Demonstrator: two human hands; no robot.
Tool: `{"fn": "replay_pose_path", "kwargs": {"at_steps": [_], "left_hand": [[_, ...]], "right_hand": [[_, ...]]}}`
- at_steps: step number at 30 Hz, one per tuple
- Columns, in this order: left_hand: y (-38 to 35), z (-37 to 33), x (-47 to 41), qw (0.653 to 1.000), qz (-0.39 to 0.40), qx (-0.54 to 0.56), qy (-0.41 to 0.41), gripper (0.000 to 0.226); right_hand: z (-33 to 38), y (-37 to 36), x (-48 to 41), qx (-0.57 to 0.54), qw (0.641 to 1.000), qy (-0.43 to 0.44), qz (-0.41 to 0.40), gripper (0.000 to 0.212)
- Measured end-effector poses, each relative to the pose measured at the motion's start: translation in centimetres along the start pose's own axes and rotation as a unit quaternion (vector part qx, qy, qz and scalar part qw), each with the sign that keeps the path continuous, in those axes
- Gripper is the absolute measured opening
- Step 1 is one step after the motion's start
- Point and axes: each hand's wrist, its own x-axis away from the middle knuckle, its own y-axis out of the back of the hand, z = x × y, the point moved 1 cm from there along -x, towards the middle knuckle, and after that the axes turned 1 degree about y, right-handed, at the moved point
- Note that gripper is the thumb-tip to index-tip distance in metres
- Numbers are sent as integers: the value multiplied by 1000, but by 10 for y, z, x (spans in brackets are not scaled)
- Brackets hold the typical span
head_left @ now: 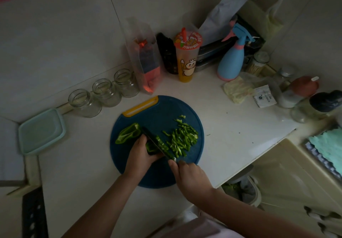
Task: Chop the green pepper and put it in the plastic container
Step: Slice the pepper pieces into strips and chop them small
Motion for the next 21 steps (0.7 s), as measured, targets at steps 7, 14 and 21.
{"fn": "replay_pose_path", "kwargs": {"at_steps": [7, 14, 21], "left_hand": [[-1, 1, 0, 1000, -8, -25, -4, 74], [0, 0, 1, 999, -14, -32, -24, 75], [0, 2, 0, 998, -16, -47, -25, 67]], "right_hand": [[-1, -4, -1, 6, 1000, -2, -3, 48], [-4, -8, 0, 38, 999, -10, -5, 53], [-3, -10, -1, 29, 999, -15, -4, 54]]}}
